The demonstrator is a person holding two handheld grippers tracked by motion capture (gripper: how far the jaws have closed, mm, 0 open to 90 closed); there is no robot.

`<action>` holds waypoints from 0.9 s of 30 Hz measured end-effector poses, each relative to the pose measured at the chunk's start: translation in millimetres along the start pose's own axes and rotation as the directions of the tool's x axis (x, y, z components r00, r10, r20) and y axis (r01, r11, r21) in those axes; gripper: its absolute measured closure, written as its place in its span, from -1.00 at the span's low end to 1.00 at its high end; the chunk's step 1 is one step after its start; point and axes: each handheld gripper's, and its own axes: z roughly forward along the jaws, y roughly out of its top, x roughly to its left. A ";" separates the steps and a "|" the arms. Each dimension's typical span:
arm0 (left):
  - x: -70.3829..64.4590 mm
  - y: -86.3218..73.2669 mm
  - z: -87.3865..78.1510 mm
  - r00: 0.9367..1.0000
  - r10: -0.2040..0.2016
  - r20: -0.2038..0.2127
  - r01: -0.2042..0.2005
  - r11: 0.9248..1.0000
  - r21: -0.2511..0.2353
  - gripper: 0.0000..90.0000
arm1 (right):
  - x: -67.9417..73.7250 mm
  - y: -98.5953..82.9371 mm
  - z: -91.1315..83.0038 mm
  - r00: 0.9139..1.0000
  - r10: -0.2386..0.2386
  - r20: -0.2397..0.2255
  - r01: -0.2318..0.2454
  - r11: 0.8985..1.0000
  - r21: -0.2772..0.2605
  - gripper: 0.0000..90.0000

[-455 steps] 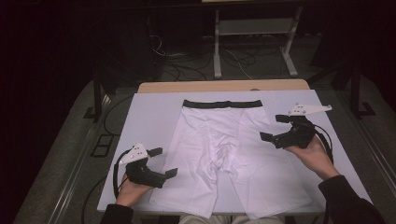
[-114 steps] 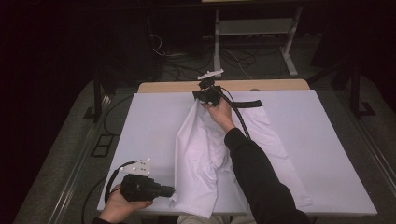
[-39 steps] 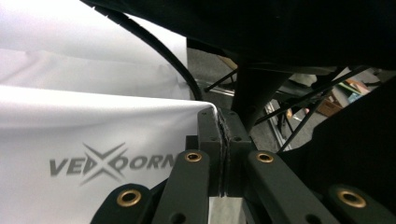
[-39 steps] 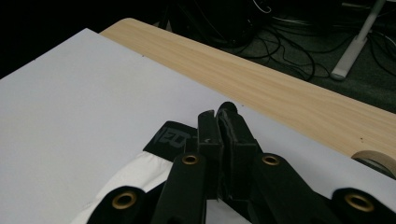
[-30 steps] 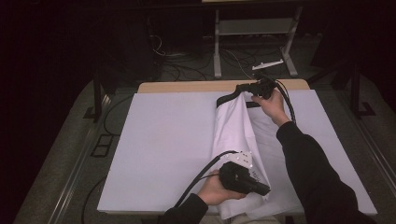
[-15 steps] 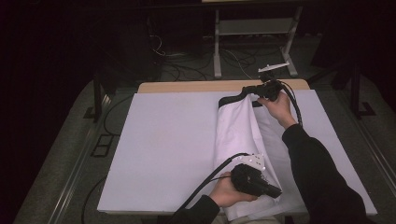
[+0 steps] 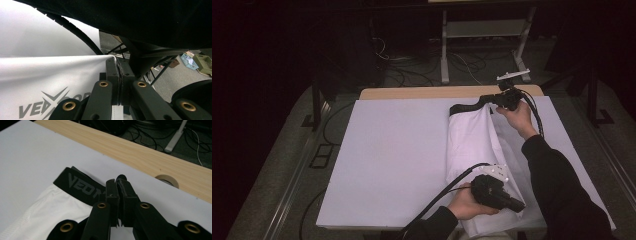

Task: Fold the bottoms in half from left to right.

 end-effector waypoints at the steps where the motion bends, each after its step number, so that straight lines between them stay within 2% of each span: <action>1: 0.6 0.3 1.2 1.000 0.001 0.001 -0.001 1.000 0.000 0.96 | -2.1 -1.7 -0.4 1.000 -0.001 0.004 0.001 1.000 0.006 0.89; 7: 4.0 2.9 10.1 1.000 -0.014 0.005 0.014 1.000 -0.004 0.96 | -12.3 -7.8 -1.3 1.000 -0.006 0.002 0.006 1.000 0.016 0.89; 11: 8.4 3.8 16.3 0.999 -0.048 0.010 0.048 0.999 -0.014 0.96 | -19.0 -11.6 0.6 1.000 0.013 -0.005 -0.013 1.000 0.029 0.89; 13: 10.4 4.8 18.7 0.999 -0.051 0.007 0.051 0.999 -0.003 0.96 | -22.2 -13.1 2.0 1.000 0.019 -0.003 -0.018 0.999 0.037 0.89; 21: 17.7 6.6 28.1 0.996 -0.091 0.023 0.091 0.996 0.004 0.96 | -28.6 -16.0 7.1 1.000 0.028 -0.002 -0.028 0.998 0.051 0.89; 27: 20.5 8.3 38.4 0.994 -0.099 0.039 0.099 0.995 0.004 0.96 | -31.9 -16.2 9.0 1.000 0.016 0.012 -0.017 0.998 0.063 0.89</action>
